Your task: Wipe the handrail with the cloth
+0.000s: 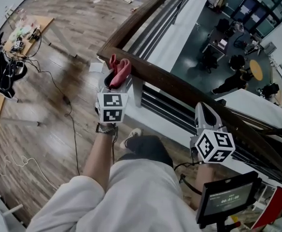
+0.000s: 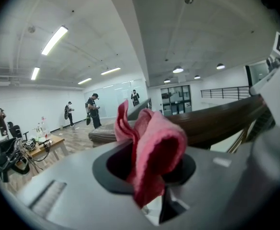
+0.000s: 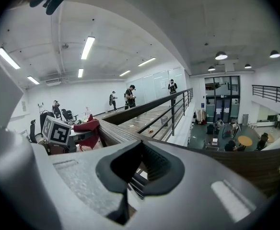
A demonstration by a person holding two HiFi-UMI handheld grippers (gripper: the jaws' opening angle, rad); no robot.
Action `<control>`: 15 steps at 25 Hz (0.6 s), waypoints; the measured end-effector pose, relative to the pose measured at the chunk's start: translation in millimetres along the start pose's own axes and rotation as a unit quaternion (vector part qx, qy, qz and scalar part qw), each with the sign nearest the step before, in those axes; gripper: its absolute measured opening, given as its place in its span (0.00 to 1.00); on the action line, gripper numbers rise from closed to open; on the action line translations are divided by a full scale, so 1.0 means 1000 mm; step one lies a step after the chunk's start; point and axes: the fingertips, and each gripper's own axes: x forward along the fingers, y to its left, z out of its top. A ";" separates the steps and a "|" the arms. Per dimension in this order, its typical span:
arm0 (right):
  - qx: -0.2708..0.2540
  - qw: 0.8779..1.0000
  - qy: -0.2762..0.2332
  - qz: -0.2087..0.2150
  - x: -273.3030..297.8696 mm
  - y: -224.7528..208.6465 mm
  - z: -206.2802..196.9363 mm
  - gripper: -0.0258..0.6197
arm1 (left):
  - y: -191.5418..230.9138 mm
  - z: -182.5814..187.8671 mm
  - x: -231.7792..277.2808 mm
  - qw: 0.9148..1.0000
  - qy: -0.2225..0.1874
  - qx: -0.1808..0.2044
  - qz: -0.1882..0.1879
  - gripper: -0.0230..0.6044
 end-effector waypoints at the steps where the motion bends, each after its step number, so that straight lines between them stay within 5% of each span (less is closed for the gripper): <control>1: 0.002 1.000 0.000 -0.005 -0.003 -0.002 -0.002 0.04 | -0.004 -0.001 -0.001 1.000 0.000 0.001 -0.004 0.24; 15: 0.017 0.999 -0.005 -0.042 -0.023 -0.018 -0.012 0.04 | -0.020 -0.003 -0.001 1.000 0.002 -0.012 -0.022 0.24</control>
